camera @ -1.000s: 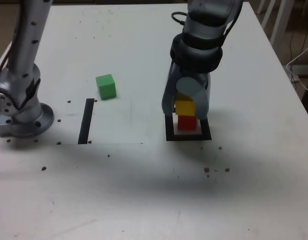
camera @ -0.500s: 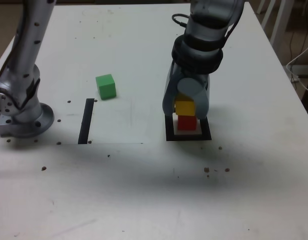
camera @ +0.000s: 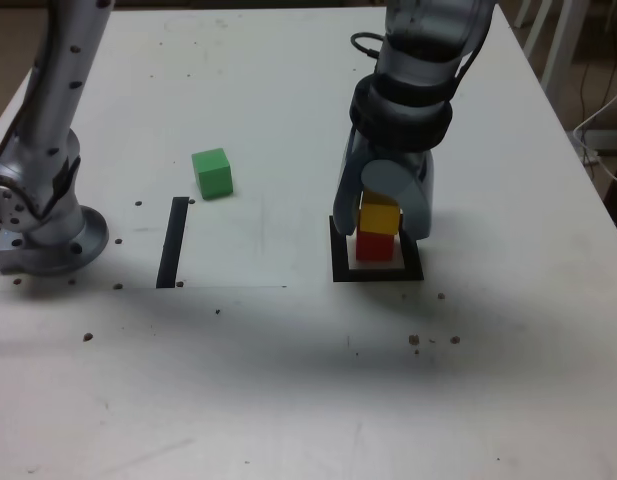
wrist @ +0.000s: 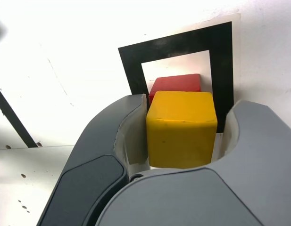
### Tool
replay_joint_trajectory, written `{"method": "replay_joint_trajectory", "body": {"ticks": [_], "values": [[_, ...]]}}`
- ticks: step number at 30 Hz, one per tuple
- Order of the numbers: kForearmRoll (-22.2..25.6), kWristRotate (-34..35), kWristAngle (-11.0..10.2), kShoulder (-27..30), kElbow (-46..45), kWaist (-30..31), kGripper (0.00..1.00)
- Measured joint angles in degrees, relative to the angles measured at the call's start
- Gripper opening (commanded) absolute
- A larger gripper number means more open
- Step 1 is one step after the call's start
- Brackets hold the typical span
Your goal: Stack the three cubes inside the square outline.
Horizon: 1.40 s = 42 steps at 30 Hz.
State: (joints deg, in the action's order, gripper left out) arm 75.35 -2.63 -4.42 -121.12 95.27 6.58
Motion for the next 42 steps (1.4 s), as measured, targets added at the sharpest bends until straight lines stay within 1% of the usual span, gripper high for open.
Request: {"method": "replay_joint_trajectory", "body": {"ticks": [5, 10, 13, 16, 18, 22, 25, 28, 36, 42], "values": [[-0.1, 0.0, -0.1, 0.2, -0.8, -0.2, 0.98], [-0.1, 0.8, -1.4, 2.4, -1.9, -0.3, 0.99], [0.4, 2.5, -3.5, 5.6, -3.9, -0.3, 0.99], [0.9, 3.6, -4.7, 9.7, -6.2, -0.6, 0.99], [1.2, 4.2, -5.2, 11.9, -7.9, -1.1, 0.99], [1.5, 4.7, -5.4, 16.2, -12.9, -3.3, 0.99], [1.5, 5.1, -5.4, 19.6, -18.0, -6.0, 0.98], [1.3, 5.4, -5.3, 21.6, -21.7, -8.5, 0.98], [-0.6, 5.5, -5.2, 24.0, -29.3, -14.0, 0.98], [-3.6, 4.7, -5.7, 24.5, -35.0, -19.2, 0.97]]}}
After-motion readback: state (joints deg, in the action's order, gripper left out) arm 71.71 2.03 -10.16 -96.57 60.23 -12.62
